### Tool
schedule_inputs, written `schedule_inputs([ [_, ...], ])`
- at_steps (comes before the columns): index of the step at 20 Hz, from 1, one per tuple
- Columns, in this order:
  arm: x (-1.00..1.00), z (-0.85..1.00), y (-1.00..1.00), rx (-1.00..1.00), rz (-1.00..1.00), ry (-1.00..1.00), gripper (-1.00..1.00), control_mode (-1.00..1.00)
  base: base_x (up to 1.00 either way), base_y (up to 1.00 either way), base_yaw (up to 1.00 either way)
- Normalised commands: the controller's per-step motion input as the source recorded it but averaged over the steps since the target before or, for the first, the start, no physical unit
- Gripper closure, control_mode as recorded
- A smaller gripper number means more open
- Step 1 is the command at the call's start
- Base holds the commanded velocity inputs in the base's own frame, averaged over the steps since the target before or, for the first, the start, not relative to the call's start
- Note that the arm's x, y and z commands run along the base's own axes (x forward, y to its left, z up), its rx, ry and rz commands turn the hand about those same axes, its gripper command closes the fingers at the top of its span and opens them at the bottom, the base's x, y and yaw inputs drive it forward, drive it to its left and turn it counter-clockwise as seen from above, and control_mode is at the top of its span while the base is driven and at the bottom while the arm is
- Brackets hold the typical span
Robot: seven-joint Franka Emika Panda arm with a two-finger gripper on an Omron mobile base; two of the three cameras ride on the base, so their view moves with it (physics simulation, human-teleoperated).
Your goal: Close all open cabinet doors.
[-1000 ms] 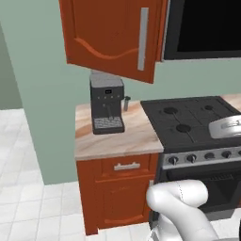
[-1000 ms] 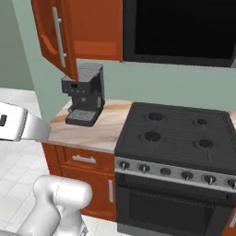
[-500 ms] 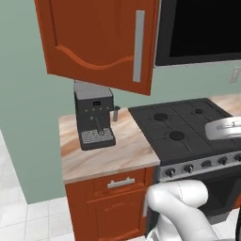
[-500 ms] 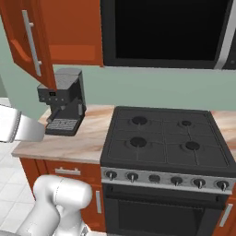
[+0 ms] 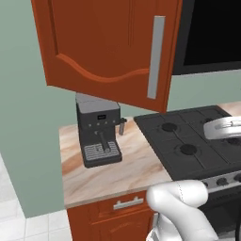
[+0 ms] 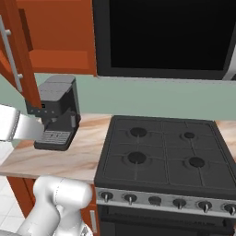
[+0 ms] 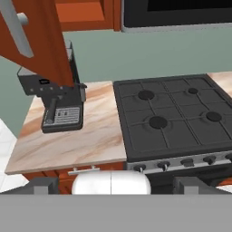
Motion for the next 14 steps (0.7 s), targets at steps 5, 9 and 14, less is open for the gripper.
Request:
schedule_inputs([
  [5, 0.00, 0.00, 0.00, 0.00, 0.00, 0.00, -1.00, 1.00, 0.53, 0.00, 0.00],
  [9, 0.00, 0.00, 0.00, 0.00, 0.00, 0.00, -1.00, 1.00, 0.60, 0.00, 0.00],
  [14, 0.00, 0.00, 0.00, 0.00, 0.00, 0.00, -1.00, 1.00, 0.21, 0.00, 0.00],
])
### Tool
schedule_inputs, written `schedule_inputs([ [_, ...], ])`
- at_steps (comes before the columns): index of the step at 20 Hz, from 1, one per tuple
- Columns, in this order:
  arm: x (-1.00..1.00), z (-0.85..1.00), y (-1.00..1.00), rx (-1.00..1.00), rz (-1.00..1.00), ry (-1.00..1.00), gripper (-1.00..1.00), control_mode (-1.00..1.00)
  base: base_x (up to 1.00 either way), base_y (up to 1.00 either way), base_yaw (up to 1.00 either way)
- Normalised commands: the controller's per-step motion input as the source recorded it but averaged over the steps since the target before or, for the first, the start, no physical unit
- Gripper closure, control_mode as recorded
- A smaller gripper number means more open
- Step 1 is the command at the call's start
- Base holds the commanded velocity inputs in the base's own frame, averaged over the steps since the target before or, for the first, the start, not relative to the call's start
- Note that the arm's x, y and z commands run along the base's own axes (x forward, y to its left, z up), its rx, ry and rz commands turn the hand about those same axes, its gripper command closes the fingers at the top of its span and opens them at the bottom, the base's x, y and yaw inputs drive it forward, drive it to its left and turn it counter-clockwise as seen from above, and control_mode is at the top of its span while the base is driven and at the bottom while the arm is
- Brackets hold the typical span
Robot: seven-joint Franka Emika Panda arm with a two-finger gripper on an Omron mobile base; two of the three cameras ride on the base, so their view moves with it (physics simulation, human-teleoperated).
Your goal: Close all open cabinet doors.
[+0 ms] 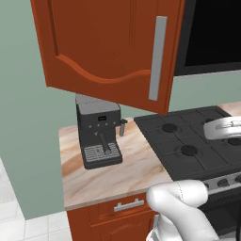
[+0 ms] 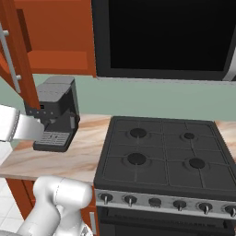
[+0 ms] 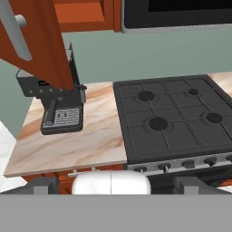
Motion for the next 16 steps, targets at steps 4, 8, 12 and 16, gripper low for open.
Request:
schedule_inputs([
  [4, -0.07, -0.03, 0.00, 0.00, 0.00, 0.01, -1.00, -1.00, 0.00, 0.00, 0.00],
  [8, -0.83, -0.09, 0.12, 0.00, 0.00, -0.06, -1.00, -1.00, 0.00, 0.00, 0.00],
  [12, -0.87, 0.00, 0.48, 0.00, 0.00, -0.21, -1.00, -1.00, 0.00, 0.00, 0.00],
  [16, -0.19, 0.00, 0.83, 0.00, 0.00, -0.14, -1.00, -1.00, 0.00, 0.00, 0.00],
])
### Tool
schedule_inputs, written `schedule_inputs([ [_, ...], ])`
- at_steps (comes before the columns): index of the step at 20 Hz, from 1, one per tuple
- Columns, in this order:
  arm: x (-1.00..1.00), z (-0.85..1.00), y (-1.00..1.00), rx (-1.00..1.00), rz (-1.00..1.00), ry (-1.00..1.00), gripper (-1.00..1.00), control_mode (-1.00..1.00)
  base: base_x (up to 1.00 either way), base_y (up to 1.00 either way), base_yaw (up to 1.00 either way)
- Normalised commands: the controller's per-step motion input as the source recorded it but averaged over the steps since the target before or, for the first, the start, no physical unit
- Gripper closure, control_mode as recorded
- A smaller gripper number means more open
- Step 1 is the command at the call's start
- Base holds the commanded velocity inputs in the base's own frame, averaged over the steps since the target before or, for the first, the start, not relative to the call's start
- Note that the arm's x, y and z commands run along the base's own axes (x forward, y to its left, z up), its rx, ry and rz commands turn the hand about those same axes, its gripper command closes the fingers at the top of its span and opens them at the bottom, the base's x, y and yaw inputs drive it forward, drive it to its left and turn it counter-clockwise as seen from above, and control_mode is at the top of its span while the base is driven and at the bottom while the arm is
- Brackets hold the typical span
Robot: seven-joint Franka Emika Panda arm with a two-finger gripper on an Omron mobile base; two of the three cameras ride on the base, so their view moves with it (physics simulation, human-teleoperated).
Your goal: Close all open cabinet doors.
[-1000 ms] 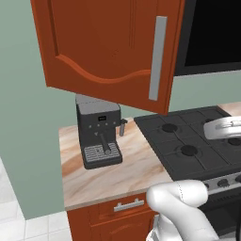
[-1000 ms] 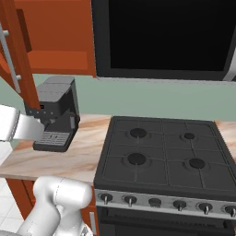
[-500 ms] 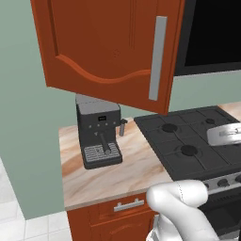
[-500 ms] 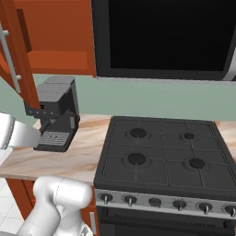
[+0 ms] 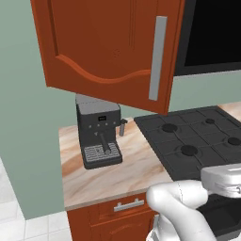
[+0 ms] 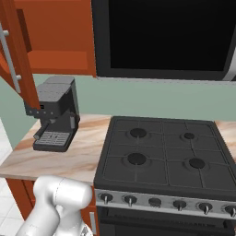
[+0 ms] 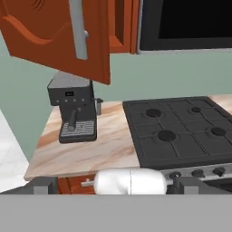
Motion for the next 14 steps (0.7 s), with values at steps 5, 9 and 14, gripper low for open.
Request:
schedule_inputs([
  [5, 0.11, 0.00, 0.68, 0.02, 0.00, -0.14, -1.00, -1.00, 0.00, 0.00, 0.00],
  [9, 0.33, 0.00, 0.46, 0.07, 0.00, -0.24, -1.00, -1.00, 0.00, 0.00, 0.00],
  [14, 0.27, 0.00, 0.29, 0.06, 0.00, -0.30, -1.00, -1.00, 0.00, 0.00, 0.00],
])
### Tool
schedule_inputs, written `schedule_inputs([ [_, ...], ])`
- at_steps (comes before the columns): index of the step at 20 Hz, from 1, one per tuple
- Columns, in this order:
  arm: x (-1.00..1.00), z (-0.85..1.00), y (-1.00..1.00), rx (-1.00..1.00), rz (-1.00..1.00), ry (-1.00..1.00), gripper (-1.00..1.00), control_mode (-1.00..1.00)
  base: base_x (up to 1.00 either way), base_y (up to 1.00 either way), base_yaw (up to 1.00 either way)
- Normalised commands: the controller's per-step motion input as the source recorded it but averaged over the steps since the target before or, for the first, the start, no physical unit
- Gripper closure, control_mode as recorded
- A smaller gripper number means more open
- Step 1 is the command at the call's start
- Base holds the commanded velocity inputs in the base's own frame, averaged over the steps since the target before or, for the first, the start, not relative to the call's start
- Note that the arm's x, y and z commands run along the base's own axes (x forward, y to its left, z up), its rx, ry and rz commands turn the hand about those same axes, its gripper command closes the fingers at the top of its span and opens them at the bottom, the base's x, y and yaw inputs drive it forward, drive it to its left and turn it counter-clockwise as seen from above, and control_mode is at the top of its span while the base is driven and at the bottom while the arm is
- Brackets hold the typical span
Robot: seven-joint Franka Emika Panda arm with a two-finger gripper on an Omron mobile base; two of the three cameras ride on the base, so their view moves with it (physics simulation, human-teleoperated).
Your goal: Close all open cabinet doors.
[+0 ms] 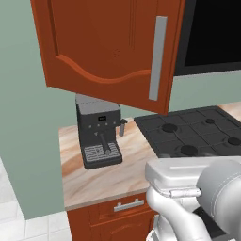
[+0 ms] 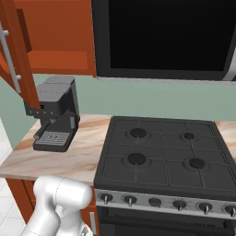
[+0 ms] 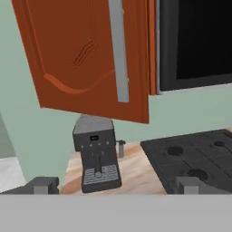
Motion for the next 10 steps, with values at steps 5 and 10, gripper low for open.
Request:
schedule_inputs([
  [5, 0.57, 0.00, 0.10, 0.05, 0.00, -0.31, -1.00, -1.00, 0.00, 0.00, 0.00],
  [10, 0.62, 0.01, 0.00, 0.09, -0.03, -0.24, -1.00, -1.00, 0.00, 0.00, 0.00],
])
